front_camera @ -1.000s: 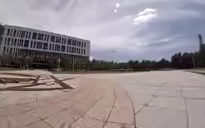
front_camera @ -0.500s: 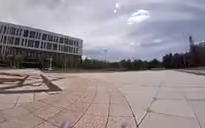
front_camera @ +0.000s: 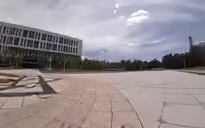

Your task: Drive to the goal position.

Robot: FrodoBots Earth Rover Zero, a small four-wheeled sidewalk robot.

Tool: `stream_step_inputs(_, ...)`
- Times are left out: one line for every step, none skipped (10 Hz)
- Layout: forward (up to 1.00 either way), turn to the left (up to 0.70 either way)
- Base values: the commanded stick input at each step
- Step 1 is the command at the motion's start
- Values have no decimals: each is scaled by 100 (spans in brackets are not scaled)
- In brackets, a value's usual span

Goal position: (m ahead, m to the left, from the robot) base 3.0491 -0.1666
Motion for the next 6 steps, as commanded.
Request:
stream_step_inputs(70, 0)
stream_step_inputs(70, 0)
stream_step_inputs(70, -9)
stream_step_inputs(70, -28)
stream_step_inputs(70, -35)
stream_step_inputs(70, -35)
